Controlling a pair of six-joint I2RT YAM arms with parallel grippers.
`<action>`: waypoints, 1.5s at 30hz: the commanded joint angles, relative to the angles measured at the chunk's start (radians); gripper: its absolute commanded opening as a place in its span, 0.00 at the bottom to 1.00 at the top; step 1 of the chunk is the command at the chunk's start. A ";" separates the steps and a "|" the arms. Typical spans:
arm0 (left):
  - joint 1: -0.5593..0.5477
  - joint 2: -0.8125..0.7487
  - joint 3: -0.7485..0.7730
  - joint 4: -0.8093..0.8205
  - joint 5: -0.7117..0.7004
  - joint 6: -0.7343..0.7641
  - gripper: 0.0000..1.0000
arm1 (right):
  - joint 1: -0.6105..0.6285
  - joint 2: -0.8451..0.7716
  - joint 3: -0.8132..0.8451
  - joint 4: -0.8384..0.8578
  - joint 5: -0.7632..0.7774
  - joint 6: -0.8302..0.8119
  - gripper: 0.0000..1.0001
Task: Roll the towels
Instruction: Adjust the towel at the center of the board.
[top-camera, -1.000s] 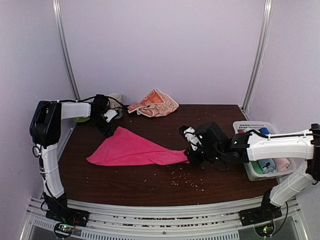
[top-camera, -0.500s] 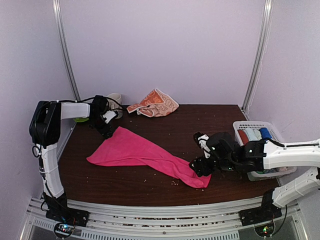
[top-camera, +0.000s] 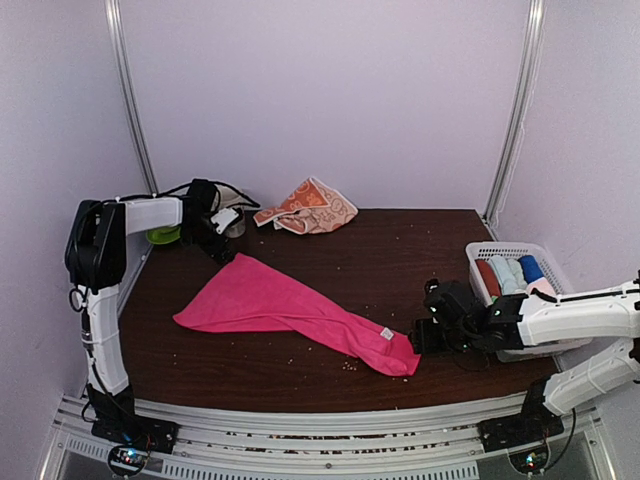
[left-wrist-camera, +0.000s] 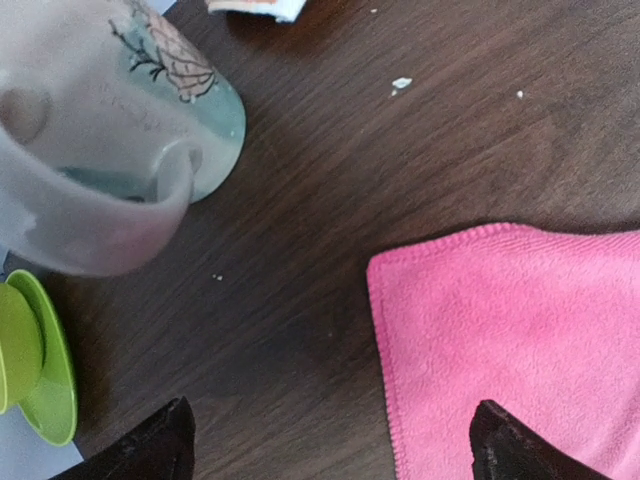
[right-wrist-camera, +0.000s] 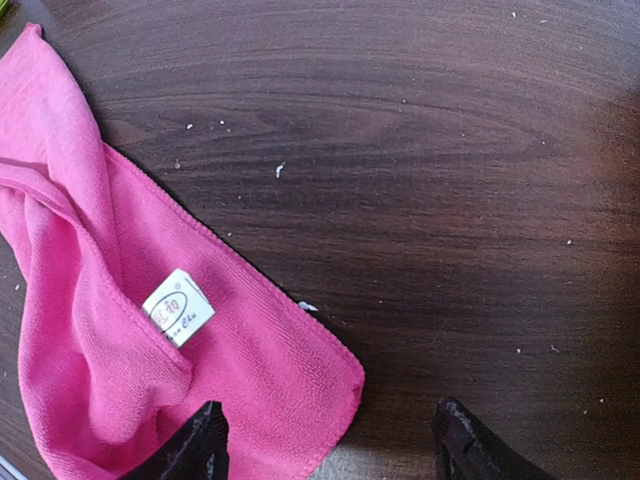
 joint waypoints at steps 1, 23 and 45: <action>0.006 0.054 0.070 0.007 0.111 0.019 0.97 | -0.003 0.027 0.001 0.040 0.026 0.054 0.69; 0.030 0.262 0.304 -0.088 0.298 -0.039 0.49 | -0.003 -0.016 -0.068 0.078 0.037 0.109 0.57; 0.054 0.351 0.364 -0.194 0.408 -0.002 0.29 | -0.002 0.011 -0.021 -0.033 0.068 0.113 0.60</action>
